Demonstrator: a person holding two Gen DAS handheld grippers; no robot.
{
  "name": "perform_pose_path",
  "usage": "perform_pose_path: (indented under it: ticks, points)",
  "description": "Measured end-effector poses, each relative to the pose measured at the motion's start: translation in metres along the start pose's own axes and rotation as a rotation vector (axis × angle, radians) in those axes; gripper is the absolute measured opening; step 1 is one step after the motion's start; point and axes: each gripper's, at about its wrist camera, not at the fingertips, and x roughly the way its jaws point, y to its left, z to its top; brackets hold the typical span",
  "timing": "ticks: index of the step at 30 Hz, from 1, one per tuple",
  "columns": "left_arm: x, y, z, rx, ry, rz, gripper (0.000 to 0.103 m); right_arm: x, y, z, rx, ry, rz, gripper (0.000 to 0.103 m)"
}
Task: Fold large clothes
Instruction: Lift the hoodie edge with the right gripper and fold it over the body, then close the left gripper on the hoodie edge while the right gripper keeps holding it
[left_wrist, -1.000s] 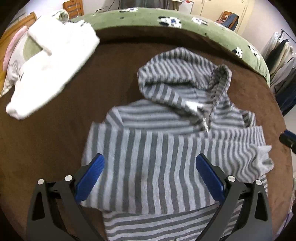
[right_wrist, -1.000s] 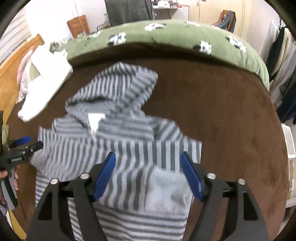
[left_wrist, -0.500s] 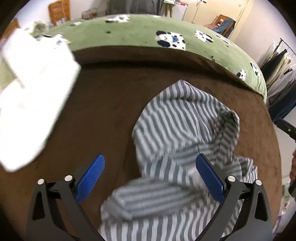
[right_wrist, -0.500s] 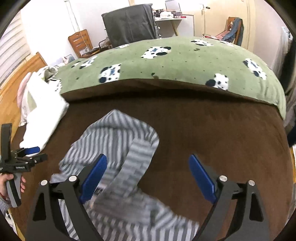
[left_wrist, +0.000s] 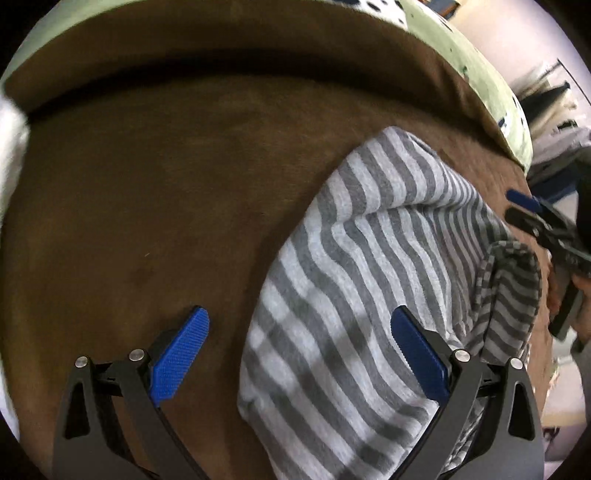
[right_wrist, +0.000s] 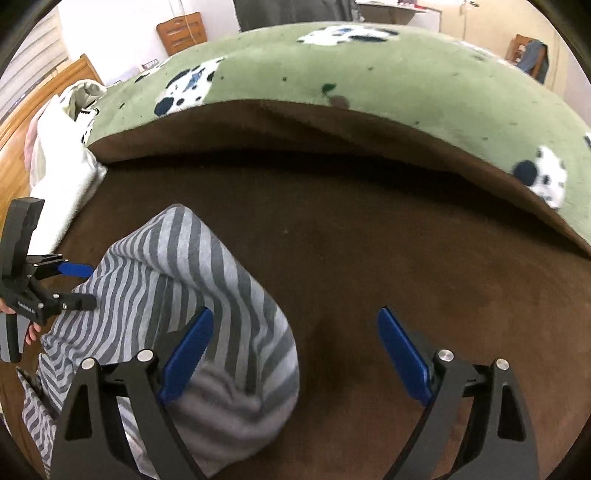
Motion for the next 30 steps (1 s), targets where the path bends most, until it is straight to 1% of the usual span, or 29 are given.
perform_pose_path:
  ticks: [2,6,8,9,10,11,12,13,14,15,16,17,19,20,21,22,23,24,25,26,29,30]
  points:
    - [0.003,-0.001,0.003,0.009,0.003,-0.008,0.097,0.012,0.001,0.002,-0.018,0.024,0.006,0.089]
    - [0.005,0.001,0.01,-0.009,-0.019,-0.052,0.097,0.029,0.007,-0.003,-0.056,0.071,0.029,0.089]
    - [0.005,-0.004,0.011,0.009,-0.021,-0.064,0.096,0.036,0.011,-0.008,-0.069,0.088,0.038,0.089]
    - [0.007,-0.008,0.01,0.03,-0.015,-0.074,0.096,0.038,0.013,-0.009,-0.072,0.099,0.041,0.087]
    - [0.01,-0.012,0.01,0.053,-0.009,-0.07,0.096,0.042,0.016,-0.012,-0.083,0.113,0.035,0.082]
    - [0.013,-0.017,0.011,0.069,-0.005,-0.055,0.097,0.045,0.018,-0.012,-0.095,0.117,0.025,0.081]
    - [0.016,-0.022,0.011,0.093,0.004,-0.028,0.097,0.045,0.022,-0.014,-0.114,0.106,0.006,0.078]
    - [0.017,-0.025,0.012,0.103,0.009,-0.017,0.097,0.044,0.024,-0.016,-0.128,0.095,-0.007,0.069]
    - [0.019,-0.029,0.013,0.111,0.019,-0.009,0.096,0.043,0.027,-0.017,-0.141,0.092,-0.008,0.065]
    - [0.019,-0.03,0.014,0.109,0.02,-0.015,0.096,0.041,0.032,-0.017,-0.158,0.091,-0.004,0.055]
    - [0.021,-0.033,0.016,0.105,0.018,-0.026,0.094,0.04,0.035,-0.017,-0.169,0.092,-0.002,0.044]
    - [0.021,-0.035,0.017,0.102,0.009,-0.022,0.087,0.039,0.04,-0.017,-0.187,0.094,-0.003,0.04]
    - [0.022,-0.037,0.018,0.103,-0.01,0.019,0.076,0.039,0.045,-0.015,-0.212,0.088,-0.024,0.028]
    - [0.022,-0.036,0.017,0.102,-0.023,0.026,0.072,0.038,0.048,-0.016,-0.224,0.08,-0.032,0.025]
    - [0.022,-0.037,0.017,0.1,-0.04,0.035,0.07,0.037,0.049,-0.016,-0.223,0.082,-0.036,0.019]
    - [0.022,-0.037,0.018,0.097,-0.046,0.041,0.064,0.037,0.049,-0.015,-0.216,0.083,-0.035,0.015]
    - [0.022,-0.037,0.018,0.095,-0.055,0.052,0.055,0.036,0.049,-0.015,-0.211,0.08,-0.036,0.012]
    - [0.02,-0.034,0.015,0.101,-0.059,0.054,0.049,0.033,0.05,-0.015,-0.203,0.073,-0.034,0.01]
    - [0.019,-0.036,0.016,0.113,-0.056,0.053,0.037,0.031,0.051,-0.014,-0.2,0.068,-0.031,0.009]
    - [0.019,-0.038,0.016,0.123,-0.048,0.051,0.03,0.029,0.051,-0.015,-0.195,0.071,-0.017,0.008]
    - [0.016,-0.039,0.016,0.156,-0.032,0.051,0.019,0.024,0.046,-0.015,-0.182,0.077,-0.013,0.007]
    - [0.016,-0.042,0.016,0.168,-0.034,0.06,0.018,0.022,0.045,-0.014,-0.17,0.077,-0.009,0.007]
